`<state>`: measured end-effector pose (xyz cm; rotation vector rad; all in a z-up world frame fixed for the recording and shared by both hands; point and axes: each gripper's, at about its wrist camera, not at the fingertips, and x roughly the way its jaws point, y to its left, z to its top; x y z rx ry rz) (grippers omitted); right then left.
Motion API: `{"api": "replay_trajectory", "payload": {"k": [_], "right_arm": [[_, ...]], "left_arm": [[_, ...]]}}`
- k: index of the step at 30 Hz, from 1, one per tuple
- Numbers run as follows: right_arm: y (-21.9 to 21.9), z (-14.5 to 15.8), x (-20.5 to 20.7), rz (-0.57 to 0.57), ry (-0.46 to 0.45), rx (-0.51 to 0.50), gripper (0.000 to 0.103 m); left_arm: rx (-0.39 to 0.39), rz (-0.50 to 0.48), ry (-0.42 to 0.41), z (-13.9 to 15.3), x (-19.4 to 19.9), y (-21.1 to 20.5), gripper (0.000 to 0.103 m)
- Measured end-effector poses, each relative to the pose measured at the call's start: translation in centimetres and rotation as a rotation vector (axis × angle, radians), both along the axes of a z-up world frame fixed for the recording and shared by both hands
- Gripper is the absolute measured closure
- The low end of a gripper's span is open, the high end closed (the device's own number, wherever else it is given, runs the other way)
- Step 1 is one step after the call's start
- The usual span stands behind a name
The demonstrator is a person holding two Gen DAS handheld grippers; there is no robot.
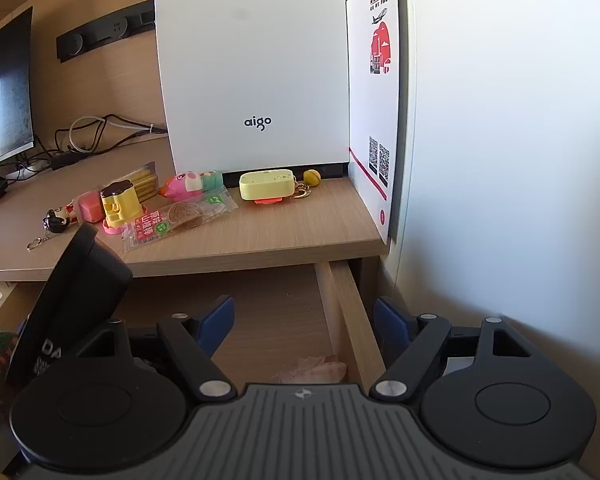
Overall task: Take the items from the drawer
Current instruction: 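Grasp the orange pumpkin with the left gripper while the right grasps the orange pumpkin shell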
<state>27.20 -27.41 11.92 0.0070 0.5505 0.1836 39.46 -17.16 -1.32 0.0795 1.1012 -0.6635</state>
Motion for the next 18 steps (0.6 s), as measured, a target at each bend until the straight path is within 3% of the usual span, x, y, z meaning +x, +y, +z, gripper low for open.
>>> {"api": "replay_trajectory", "payload": {"k": [8,14,18], "right_arm": [[0.6,0.4,0.2,0.047,0.081,-0.013,0.025],[2.9,-1.5,1.9,0.128,0.292,-0.032,0.023],[5.2,-3.1,3.3,0.151,0.436,-0.146,0.023]], "left_arm": [[0.040,0.021,0.028,0.8,-3.0,7.2,0.064],[-0.022,0.089,0.032,2.1,-4.7,13.4,0.064],[-0.069,0.102,0.029,2.7,-5.9,16.5,0.064]]}}
